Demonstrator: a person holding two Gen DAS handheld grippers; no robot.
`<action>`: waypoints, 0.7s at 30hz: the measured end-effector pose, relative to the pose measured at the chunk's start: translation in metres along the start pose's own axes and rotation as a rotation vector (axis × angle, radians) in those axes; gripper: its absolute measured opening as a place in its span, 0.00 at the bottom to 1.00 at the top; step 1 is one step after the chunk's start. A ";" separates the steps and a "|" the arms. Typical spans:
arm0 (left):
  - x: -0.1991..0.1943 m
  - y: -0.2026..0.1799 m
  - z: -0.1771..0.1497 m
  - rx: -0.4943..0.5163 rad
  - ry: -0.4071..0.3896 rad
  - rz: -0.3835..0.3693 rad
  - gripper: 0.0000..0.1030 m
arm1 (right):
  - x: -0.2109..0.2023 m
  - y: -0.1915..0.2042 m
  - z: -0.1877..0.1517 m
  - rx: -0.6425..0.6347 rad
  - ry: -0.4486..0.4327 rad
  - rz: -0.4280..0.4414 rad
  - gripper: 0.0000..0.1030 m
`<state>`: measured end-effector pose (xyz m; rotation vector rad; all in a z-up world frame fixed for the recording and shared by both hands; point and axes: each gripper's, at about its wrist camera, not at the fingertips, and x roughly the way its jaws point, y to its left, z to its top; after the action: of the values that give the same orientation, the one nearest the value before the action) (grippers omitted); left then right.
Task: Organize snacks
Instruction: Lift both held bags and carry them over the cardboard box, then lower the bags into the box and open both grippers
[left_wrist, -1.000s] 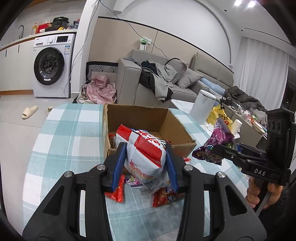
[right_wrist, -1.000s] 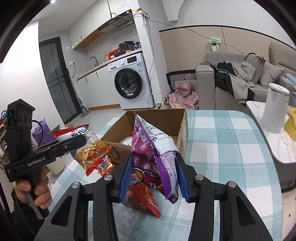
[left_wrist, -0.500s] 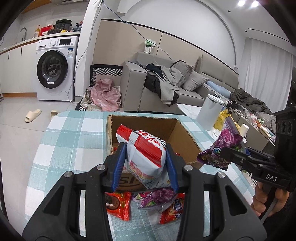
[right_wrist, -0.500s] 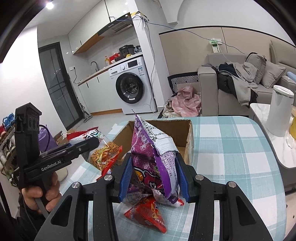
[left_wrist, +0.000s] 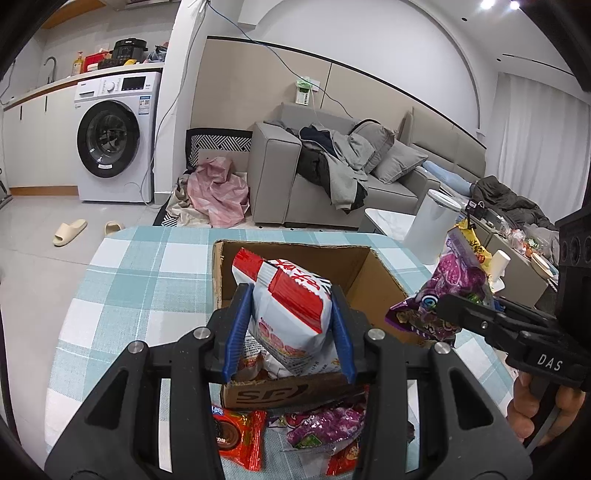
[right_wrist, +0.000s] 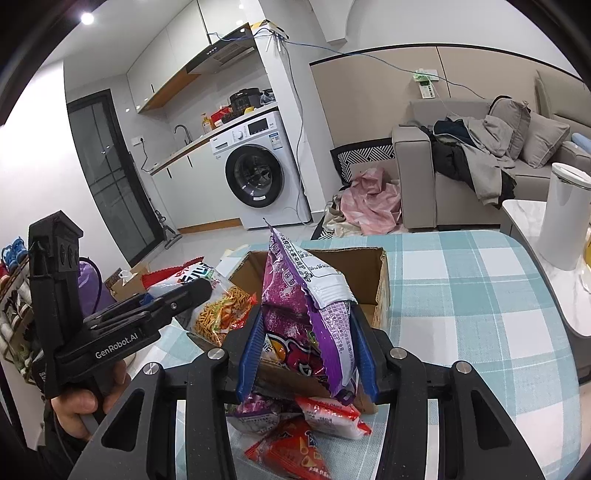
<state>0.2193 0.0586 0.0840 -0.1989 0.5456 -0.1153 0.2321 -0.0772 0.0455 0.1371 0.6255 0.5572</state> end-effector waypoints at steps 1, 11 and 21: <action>0.004 0.001 0.001 -0.002 0.005 0.002 0.37 | 0.002 0.000 0.001 0.001 -0.001 0.002 0.44; 0.034 0.009 0.001 -0.007 0.024 0.027 0.37 | 0.024 -0.008 0.006 0.022 0.029 0.015 0.44; 0.058 0.009 -0.014 0.028 0.067 0.050 0.38 | 0.039 -0.009 0.003 0.018 0.048 0.017 0.44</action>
<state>0.2621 0.0558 0.0412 -0.1543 0.6146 -0.0813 0.2646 -0.0642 0.0254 0.1464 0.6768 0.5723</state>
